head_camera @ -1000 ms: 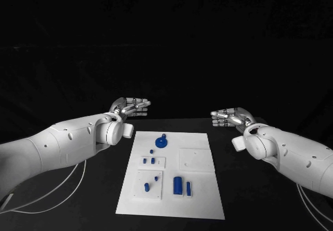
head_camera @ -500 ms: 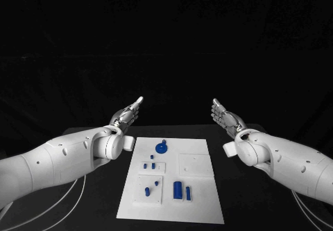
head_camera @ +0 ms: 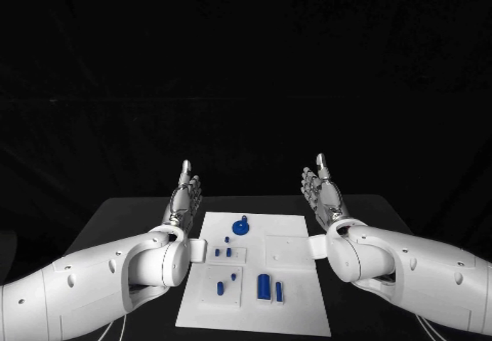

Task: Assemble the parts on the task board

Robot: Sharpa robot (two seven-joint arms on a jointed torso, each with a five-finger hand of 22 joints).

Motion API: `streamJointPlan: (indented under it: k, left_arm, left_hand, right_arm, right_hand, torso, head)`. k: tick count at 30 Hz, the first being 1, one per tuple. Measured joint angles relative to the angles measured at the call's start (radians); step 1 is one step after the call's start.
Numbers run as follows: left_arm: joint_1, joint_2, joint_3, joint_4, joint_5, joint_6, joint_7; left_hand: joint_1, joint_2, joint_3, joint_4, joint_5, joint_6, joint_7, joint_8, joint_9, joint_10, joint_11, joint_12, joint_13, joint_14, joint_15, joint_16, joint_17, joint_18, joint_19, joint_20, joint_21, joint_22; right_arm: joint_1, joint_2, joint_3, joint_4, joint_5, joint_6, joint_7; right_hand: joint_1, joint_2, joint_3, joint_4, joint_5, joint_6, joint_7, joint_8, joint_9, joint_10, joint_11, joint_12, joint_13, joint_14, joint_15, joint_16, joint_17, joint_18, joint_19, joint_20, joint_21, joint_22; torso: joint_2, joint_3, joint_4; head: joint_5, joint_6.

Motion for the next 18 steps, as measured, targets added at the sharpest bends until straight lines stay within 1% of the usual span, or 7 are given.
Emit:
streamJointPlan:
  k: [1, 2, 4, 6, 12, 18]
  left_arm:
    - [-0.004, -0.002, 0.002, 0.008, 0.000, -0.012, 0.005]
    - [-0.007, -0.004, 0.003, 0.013, 0.000, -0.023, 0.010]
    - [-0.009, -0.006, 0.005, 0.020, 0.000, -0.043, 0.019]
    - [-0.009, -0.006, 0.005, 0.021, 0.000, -0.057, 0.027]
    - [-0.009, -0.006, 0.005, 0.021, 0.000, -0.078, 0.038]
    - [-0.009, -0.006, 0.005, 0.022, 0.000, -0.089, 0.044]
  left_hand:
    - [-0.019, 0.000, 0.000, 0.000, 0.000, -0.008, 0.001, 0.000, 0.000, -0.007, 0.001, 0.000, 0.000, -0.007, 0.000, 0.000, 0.000, -0.004, -0.006, -0.002, 0.000, -0.001]
    - [-0.038, 0.000, 0.000, 0.000, 0.000, -0.014, 0.000, 0.000, 0.000, -0.014, 0.000, 0.000, 0.000, -0.013, 0.000, 0.000, 0.000, -0.015, -0.013, -0.002, 0.000, -0.001]
    - [-0.040, -0.001, 0.000, 0.000, 0.000, -0.014, 0.000, 0.000, -0.001, -0.014, 0.000, 0.000, 0.000, -0.013, 0.000, 0.000, 0.000, -0.015, -0.012, -0.002, 0.000, -0.002]
    - [-0.040, -0.001, 0.000, 0.000, 0.000, -0.014, 0.000, 0.000, -0.001, -0.014, 0.000, 0.000, -0.001, -0.013, 0.000, 0.000, 0.000, -0.015, -0.012, -0.002, 0.000, -0.002]
    - [-0.040, -0.001, 0.000, 0.000, 0.000, -0.014, 0.000, 0.000, -0.001, -0.014, 0.000, 0.000, -0.001, -0.013, 0.000, 0.000, 0.000, -0.015, -0.012, -0.002, 0.000, -0.002]
    - [-0.040, 0.000, 0.000, 0.000, 0.000, -0.014, 0.000, 0.000, -0.001, -0.014, 0.000, 0.000, 0.000, -0.013, 0.000, 0.000, 0.000, -0.015, -0.012, -0.002, 0.000, -0.002]
  right_arm:
    - [-0.001, -0.003, -0.003, 0.010, 0.014, -0.016, 0.010]
    - [-0.001, -0.005, -0.005, 0.018, 0.027, -0.031, 0.018]
    - [-0.002, -0.008, -0.008, 0.030, 0.052, -0.059, 0.034]
    - [-0.002, -0.009, -0.009, 0.034, 0.070, -0.079, 0.046]
    - [-0.002, -0.009, -0.009, 0.034, 0.095, -0.107, 0.065]
    - [-0.002, -0.009, -0.009, 0.034, 0.108, -0.121, 0.075]
  right_hand:
    - [0.000, 0.000, 0.000, 0.000, 0.000, 0.000, 0.000, 0.000, 0.000, 0.000, 0.000, 0.000, 0.000, 0.000, 0.000, 0.000, 0.000, 0.000, 0.000, 0.000, 0.000, 0.000]
    - [0.000, 0.000, 0.000, 0.000, 0.000, 0.000, 0.000, 0.000, 0.000, 0.000, 0.000, 0.000, 0.000, 0.000, 0.000, 0.000, 0.000, 0.000, 0.000, 0.000, 0.000, 0.000]
    - [0.000, 0.000, 0.000, 0.000, 0.000, 0.000, 0.000, 0.000, 0.000, 0.000, 0.000, 0.000, 0.000, 0.000, 0.000, 0.000, 0.000, 0.000, 0.000, 0.000, 0.000, 0.000]
    - [0.000, 0.000, 0.000, 0.000, 0.000, 0.000, 0.000, 0.000, 0.000, 0.000, 0.000, 0.000, 0.000, 0.000, 0.000, 0.000, -0.001, 0.000, 0.000, 0.000, 0.000, 0.000]
    - [0.000, 0.000, 0.000, 0.000, 0.000, 0.000, 0.000, 0.000, 0.000, 0.000, 0.000, 0.000, 0.000, 0.000, 0.000, 0.000, 0.000, 0.000, 0.000, 0.000, 0.000, 0.000]
    - [0.000, 0.000, 0.000, 0.000, 0.000, 0.000, 0.000, 0.000, 0.000, 0.000, 0.000, 0.000, 0.000, 0.000, 0.000, 0.000, 0.000, 0.000, 0.000, 0.000, 0.000, 0.000]
  torso:
    - [0.000, -0.0001, 0.0001]
    - [-0.001, -0.0002, 0.0006]
    - [-0.001, -0.0002, 0.0007]
    - [-0.002, -0.0002, 0.0008]
    - [-0.002, -0.0002, 0.0012]
    - [-0.002, -0.0003, 0.0012]
  head:
    - [0.000, 0.000]
    - [0.000, 0.000]
    - [0.000, 0.000]
    - [0.000, 0.000]
    - [0.000, 0.000]
    - [0.000, 0.000]
